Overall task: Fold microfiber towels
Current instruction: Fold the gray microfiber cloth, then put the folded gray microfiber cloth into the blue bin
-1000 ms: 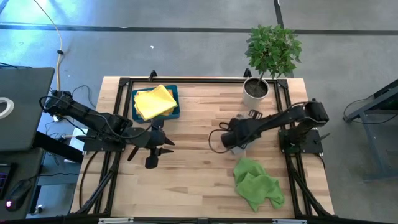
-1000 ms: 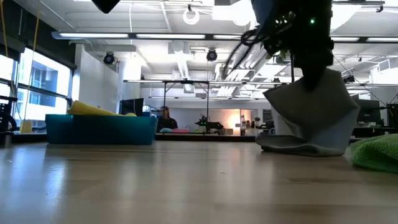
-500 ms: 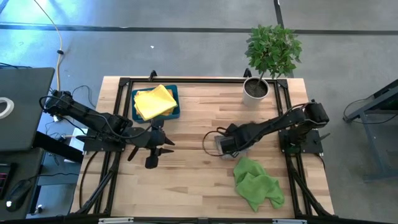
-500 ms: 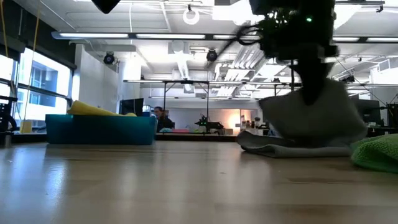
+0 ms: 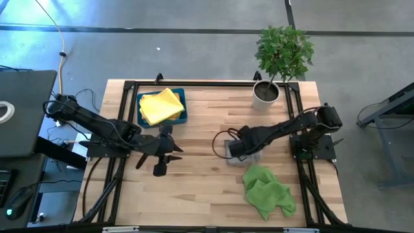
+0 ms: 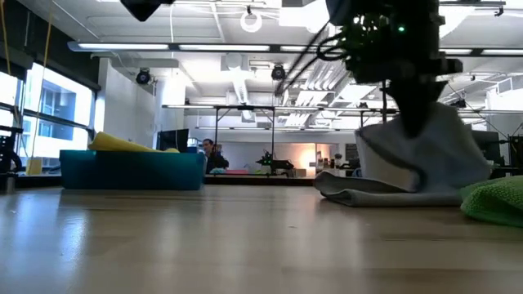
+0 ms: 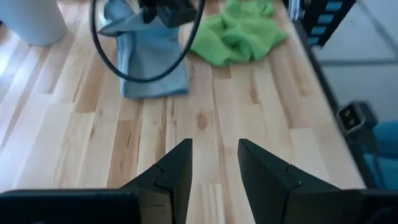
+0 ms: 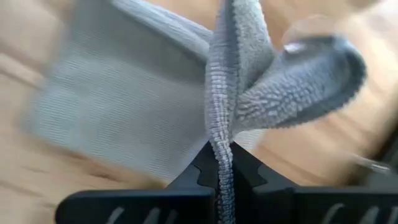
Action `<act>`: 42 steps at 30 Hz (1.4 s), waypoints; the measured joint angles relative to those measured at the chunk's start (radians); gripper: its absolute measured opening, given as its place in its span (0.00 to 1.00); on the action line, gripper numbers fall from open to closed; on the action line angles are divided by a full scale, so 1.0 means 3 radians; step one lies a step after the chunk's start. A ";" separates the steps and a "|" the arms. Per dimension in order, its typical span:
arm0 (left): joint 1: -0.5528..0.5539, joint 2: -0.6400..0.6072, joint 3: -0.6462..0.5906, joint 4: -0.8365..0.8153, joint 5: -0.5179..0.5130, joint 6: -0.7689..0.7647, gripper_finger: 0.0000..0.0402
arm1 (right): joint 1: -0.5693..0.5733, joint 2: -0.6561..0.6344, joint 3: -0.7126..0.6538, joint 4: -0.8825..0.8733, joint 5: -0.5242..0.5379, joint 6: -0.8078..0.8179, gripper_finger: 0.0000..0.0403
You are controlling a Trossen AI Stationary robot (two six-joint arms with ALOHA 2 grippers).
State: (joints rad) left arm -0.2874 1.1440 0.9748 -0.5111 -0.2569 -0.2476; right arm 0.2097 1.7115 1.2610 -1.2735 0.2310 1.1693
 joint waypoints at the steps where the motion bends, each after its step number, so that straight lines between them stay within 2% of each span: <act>1: 0.0000 0.0021 -0.0004 -0.0019 0.0001 0.0029 0.30 | 0.0005 0.0000 0.0000 0.0140 -0.0002 0.0034 0.00; 6: 0.0000 0.0151 -0.0001 0.0026 0.0000 0.0140 0.30 | 0.0032 0.0000 0.0000 0.0886 0.0010 0.0055 0.00; 9: 0.0000 0.0232 -0.0001 0.0088 0.0000 0.0204 0.30 | 0.0030 0.0008 0.0000 0.1257 0.0141 -0.0025 0.00; 15: 0.0000 0.0283 -0.0003 0.0119 0.0028 0.0228 0.30 | -0.0021 0.0157 0.0000 0.1413 0.0283 -0.0142 0.03; 18: 0.0000 0.0282 -0.0001 0.0120 0.0034 0.0228 0.30 | -0.0026 0.0242 0.0000 0.1485 0.0164 -0.0180 0.14; 24: 0.0000 0.0282 -0.0002 0.0099 0.0035 0.0227 0.30 | -0.0022 0.0230 0.0000 0.2000 -0.0331 -0.0537 0.43; 27: 0.0000 0.0282 -0.0002 0.0096 0.0068 0.0175 0.30 | -0.0042 0.0108 0.0005 0.1963 -0.0559 -0.0767 0.53; 29: 0.0000 0.0281 -0.0001 0.0117 0.0105 0.0129 0.30 | -0.0043 -0.0005 0.0006 0.1807 -0.0570 -0.0947 0.56; 33: -0.0001 0.0281 -0.0002 0.0138 0.0161 0.0046 0.30 | -0.0018 -0.0300 0.0006 0.1380 -0.0392 -0.1433 0.57; 36: 0.0001 0.0281 -0.0001 0.0151 0.0140 -0.0042 0.30 | 0.0036 -0.0515 0.0006 0.1112 -0.0066 -0.1711 0.54; 39: 0.0023 0.0305 -0.0001 0.0224 0.0128 -0.0191 0.30 | 0.0101 -0.0741 -0.0041 0.0905 0.0297 -0.1819 0.53; 42: 0.0027 0.0408 -0.0001 0.0364 0.0117 -0.0338 0.30 | 0.0160 -0.1025 -0.0301 0.0814 0.0533 -0.1759 0.52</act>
State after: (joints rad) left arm -0.2794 1.2662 0.9745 -0.4020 -0.2217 -0.3491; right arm 0.2575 1.4041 1.1706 -1.0293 0.3907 0.6417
